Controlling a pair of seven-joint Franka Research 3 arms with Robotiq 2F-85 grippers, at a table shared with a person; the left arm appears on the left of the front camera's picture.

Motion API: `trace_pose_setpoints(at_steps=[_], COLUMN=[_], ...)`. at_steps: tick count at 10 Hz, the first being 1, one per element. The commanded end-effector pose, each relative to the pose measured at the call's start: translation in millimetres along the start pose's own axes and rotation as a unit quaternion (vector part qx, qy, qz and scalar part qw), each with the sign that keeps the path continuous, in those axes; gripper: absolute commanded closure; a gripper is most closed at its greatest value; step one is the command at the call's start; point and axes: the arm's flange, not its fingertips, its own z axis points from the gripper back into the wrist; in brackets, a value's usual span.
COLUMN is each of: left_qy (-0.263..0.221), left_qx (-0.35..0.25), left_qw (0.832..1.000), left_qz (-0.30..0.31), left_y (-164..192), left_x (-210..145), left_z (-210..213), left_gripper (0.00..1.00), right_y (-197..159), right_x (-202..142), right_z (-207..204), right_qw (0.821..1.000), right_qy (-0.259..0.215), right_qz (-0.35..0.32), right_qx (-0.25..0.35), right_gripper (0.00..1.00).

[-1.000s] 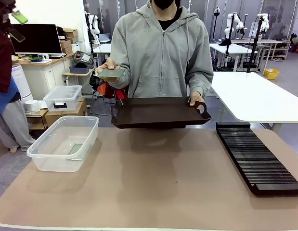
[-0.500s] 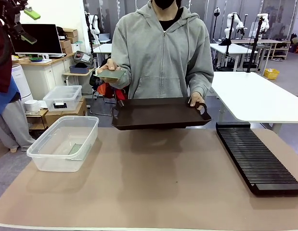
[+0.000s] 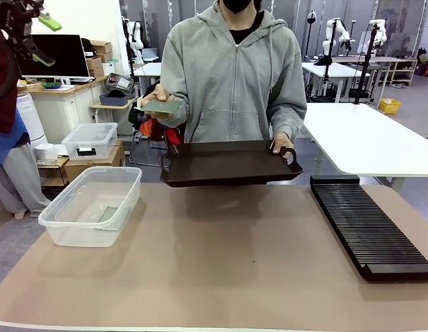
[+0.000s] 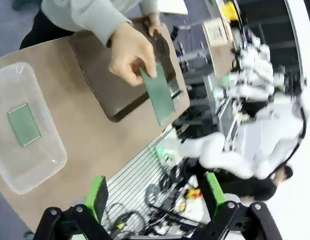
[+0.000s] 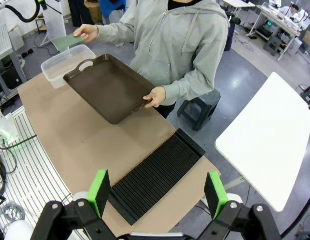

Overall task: Sort PCBs into racks and boxes based on the side picked up.
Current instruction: Pick up the Blank PCB handed by the Human.

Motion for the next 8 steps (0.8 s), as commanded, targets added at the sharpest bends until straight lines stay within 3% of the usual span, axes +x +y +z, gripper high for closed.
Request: trace_pose_setpoints(at_steps=[1,4,8], left_qy=[-0.051,-0.073,-0.058], left_qx=[-0.036,-0.124,-0.173], left_qw=[0.993,0.979,0.976], left_qz=[0.098,0.144,0.12], left_y=[2.4,22.5,55.6], left_x=[3.4,5.5,0.3], left_z=[-29.3,-68.0,-120.1], left_gripper=[0.0,0.0,0.0], right_y=[2.5,2.5,2.5], right_x=[-0.3,-0.3,-0.3], right_z=[-1.6,-1.6,-1.6], right_qw=[1.0,1.0,1.0], right_qy=[0.0,0.0,0.0], right_qz=[0.001,0.001,0.001], right_qx=[0.002,0.002,0.002], right_gripper=[0.0,0.0,0.0])
